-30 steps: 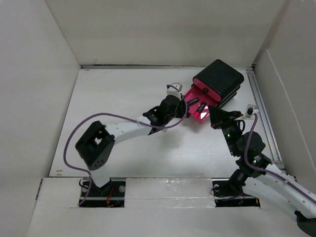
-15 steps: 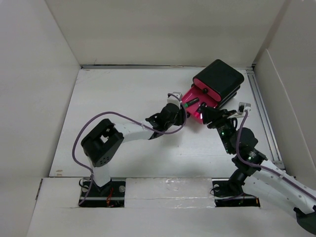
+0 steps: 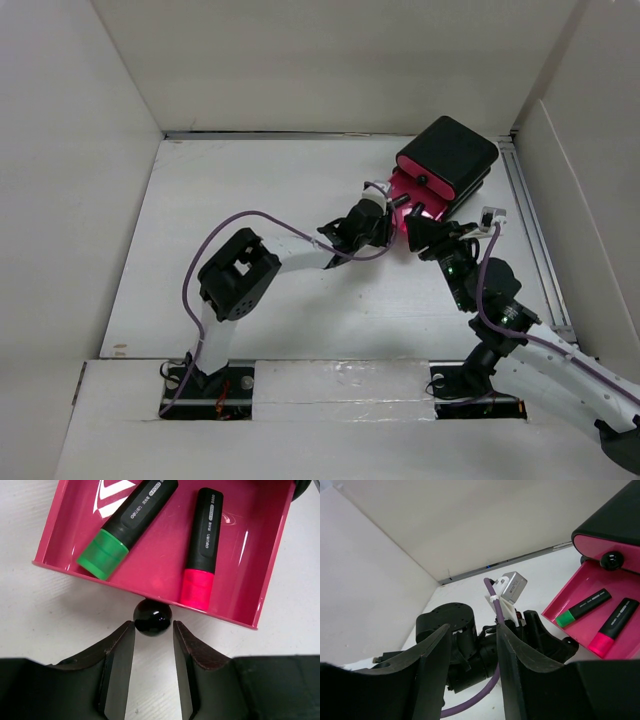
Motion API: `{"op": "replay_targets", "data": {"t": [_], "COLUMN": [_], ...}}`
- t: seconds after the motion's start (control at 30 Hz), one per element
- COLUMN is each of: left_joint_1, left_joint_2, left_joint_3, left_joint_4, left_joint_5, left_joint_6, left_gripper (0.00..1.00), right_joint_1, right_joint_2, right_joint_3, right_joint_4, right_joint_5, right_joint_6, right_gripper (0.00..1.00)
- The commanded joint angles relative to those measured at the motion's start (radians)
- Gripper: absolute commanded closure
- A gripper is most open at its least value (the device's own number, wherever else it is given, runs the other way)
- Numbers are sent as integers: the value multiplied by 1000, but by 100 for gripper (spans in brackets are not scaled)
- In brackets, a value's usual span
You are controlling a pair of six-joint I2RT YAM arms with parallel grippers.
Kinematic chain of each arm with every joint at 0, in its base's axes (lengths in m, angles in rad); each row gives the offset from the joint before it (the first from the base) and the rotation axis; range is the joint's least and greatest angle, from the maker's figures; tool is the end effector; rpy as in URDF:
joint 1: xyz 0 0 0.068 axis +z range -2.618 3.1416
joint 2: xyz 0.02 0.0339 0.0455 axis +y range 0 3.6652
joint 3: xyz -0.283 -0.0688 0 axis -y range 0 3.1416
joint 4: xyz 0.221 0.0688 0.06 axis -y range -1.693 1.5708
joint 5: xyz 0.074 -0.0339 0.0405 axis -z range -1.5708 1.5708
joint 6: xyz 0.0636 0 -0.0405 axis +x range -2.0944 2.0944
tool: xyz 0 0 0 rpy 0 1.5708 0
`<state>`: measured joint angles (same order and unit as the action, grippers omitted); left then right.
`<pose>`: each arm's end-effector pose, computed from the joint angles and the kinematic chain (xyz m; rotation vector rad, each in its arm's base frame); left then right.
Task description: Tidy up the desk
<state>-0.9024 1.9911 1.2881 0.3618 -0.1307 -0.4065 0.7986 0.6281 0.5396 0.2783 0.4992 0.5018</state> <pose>0.2990 -0.3653 0.2289 0.3974 1.9426 -0.7485 0.1223 0.0819 0.3445 0.2171 1.4281 0.7313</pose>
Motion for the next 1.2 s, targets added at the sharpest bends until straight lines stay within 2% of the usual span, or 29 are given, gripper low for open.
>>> {"op": "replay_targets", "data": {"t": [0.0,0.13,0.27,0.33,0.53,0.57,0.67,0.77,1.17], "left_joint_1": [-4,-4,-4,-4,-4,-4,-4,-4,-4], "left_joint_2": [18,20,26,29,57,57,51,40,83], "left_joint_3": [51,53,65,63,100,108,116,128,250], "left_joint_4": [6,0,-14,9,19,17,28,45,65], "left_joint_5": [13,-6,-13,-14,-7,-6,-6,6,28], "left_joint_6": [20,21,37,49,75,77,81,83,92], "left_gripper": [68,66,55,56,67,76,84,88,91], "right_joint_1": [-4,-4,-4,-4,-4,-4,-4,-4,-4], "right_joint_2": [-11,-16,-15,-15,-5,-7,-11,-16,-22], "right_joint_3": [19,22,17,20,25,22,20,16,14], "right_joint_4": [51,47,52,50,44,50,50,53,52], "right_joint_5": [-8,-14,1,-16,-13,-8,-4,-1,-2], "right_joint_6": [-5,-6,-6,-3,-6,-6,-6,-6,-3], "right_gripper": [53,53,53,53,53,53,53,53,54]}}
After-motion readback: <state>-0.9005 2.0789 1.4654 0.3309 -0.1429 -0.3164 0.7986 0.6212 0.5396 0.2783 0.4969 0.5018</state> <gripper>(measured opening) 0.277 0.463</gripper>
